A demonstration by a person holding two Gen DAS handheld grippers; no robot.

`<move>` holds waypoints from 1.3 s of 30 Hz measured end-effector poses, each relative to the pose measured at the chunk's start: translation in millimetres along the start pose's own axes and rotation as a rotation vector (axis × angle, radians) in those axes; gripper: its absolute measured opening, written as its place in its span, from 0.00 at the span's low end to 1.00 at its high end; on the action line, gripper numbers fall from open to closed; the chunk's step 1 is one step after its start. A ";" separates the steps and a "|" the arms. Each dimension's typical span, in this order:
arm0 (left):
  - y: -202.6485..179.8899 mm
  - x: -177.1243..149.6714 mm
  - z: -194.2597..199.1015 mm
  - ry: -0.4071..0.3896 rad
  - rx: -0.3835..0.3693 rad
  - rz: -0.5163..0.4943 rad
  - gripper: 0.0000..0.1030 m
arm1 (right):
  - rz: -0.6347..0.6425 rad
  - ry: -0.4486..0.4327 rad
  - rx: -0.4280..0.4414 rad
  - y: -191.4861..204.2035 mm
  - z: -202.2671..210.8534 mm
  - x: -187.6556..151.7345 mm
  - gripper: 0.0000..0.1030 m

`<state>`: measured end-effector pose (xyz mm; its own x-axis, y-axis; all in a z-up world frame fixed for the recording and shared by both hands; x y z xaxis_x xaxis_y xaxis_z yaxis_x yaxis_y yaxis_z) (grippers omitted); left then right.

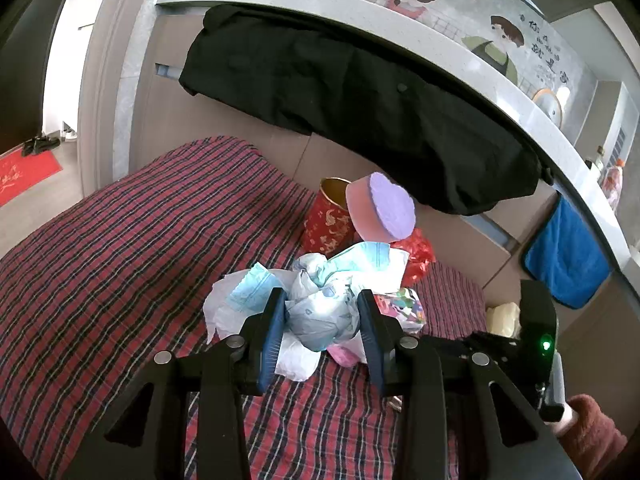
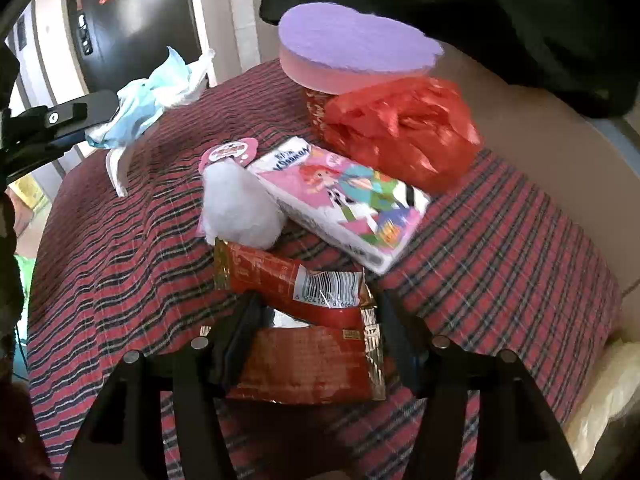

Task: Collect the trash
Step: 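Grasp the white-blue tissue bundle with the left tool while the right tool holds the wrapper, then carry the tissue bundle and red wrapper in both tools over the trash bag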

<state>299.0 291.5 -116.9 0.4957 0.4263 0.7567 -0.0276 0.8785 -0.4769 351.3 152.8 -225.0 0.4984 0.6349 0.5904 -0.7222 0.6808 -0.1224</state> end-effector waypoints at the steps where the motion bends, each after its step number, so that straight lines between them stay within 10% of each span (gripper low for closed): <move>1: 0.1 0.2 0.0 0.001 -0.001 0.000 0.36 | 0.010 -0.003 0.002 0.0 -3.4 6.1 0.56; 8: -0.3 1.9 2.9 -0.004 0.000 -0.002 0.36 | 0.025 -0.060 -0.020 13.6 6.7 15.7 0.12; 22: -77.0 4.4 -1.7 -0.017 -0.065 -0.141 0.36 | -0.147 -0.268 -0.110 -48.7 105.7 12.6 0.12; 39: -280.1 -2.7 -36.7 -0.106 -0.192 -0.452 0.36 | -0.385 -0.455 -0.348 -193.9 258.0 -47.7 0.12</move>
<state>337.3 36.4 -1.8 0.3297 0.0408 0.9432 0.3347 0.9291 -0.1572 343.8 -103.8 -23.6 0.3823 0.1596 0.9102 -0.3002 0.9530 -0.0410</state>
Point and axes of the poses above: each gripper's, at about its wrist camera, not at the fingertips, and z roughly against the way its jaws point, y to its left, x to its top, the point moved 8 cm from there along -z, roughly the way its jaws point, and after that the axes turned 10 degrees about -x, right-handed, at the moved point
